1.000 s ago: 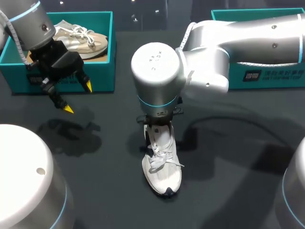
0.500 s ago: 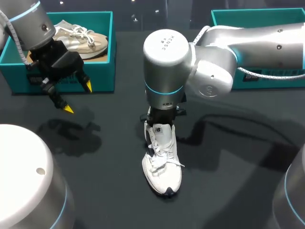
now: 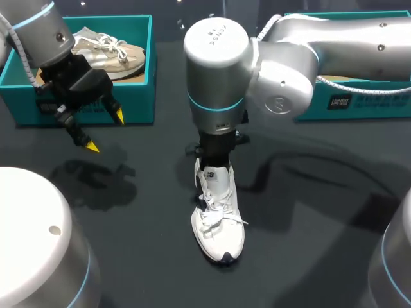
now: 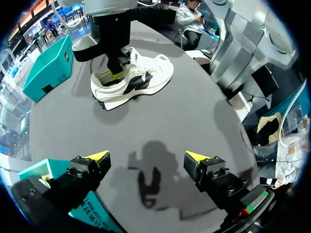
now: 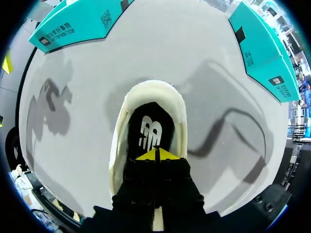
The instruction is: Take the shoe out of the shoebox, open the shoe tongue, remove and reinsert the insole, then place the shoe into the shoebox
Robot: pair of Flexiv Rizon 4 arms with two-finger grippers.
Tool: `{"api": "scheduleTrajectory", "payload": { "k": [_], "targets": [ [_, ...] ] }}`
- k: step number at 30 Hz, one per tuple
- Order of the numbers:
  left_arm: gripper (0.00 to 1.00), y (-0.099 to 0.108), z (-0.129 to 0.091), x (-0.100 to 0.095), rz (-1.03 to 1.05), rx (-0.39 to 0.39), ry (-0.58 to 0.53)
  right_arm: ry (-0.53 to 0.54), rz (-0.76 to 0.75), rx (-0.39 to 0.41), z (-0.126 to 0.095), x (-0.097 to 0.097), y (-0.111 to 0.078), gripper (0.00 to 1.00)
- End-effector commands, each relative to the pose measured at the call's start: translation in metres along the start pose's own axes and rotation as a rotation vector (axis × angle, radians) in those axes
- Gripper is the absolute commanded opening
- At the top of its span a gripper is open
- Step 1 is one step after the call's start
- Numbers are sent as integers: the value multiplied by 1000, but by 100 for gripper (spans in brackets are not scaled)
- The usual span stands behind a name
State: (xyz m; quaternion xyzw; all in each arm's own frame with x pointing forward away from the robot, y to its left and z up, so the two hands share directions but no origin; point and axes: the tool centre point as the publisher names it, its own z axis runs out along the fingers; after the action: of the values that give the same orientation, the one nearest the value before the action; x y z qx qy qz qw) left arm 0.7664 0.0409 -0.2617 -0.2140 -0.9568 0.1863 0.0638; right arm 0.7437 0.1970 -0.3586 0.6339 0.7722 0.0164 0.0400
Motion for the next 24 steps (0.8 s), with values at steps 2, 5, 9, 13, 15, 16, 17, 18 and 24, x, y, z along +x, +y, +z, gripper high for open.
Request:
{"api": "scheduleTrajectory", "payload": {
  "k": [2, 5, 9, 13, 15, 16, 17, 18, 24],
  "targets": [
    [100, 1, 0, 1, 1, -2, 0, 8, -17, 62, -2, 0, 7, 0],
    [100, 1, 0, 1, 1, -2, 0, 12, -25, 94, -3, 1, 5, 9],
    [100, 1, 0, 1, 1, -2, 0, 14, -31, 144, -5, 3, 2, 22],
    [100, 1, 0, 1, 1, -2, 0, 9, -33, 189, -4, 5, -1, 34],
    [100, 1, 0, 1, 1, -2, 0, 7, -34, 202, -5, 6, -2, 38],
    [100, 1, 0, 1, 1, -2, 0, 5, -34, 206, -5, 7, -2, 39],
    [100, 1, 0, 1, 1, -2, 0, -4, -34, 215, -6, 8, -3, 40],
    [100, 1, 0, 1, 1, -2, 0, -14, -33, 222, -8, 8, -3, 40],
    [100, 1, 0, 1, 1, -2, 0, -34, -33, 253, -11, 11, -5, 47]
  ]
}}
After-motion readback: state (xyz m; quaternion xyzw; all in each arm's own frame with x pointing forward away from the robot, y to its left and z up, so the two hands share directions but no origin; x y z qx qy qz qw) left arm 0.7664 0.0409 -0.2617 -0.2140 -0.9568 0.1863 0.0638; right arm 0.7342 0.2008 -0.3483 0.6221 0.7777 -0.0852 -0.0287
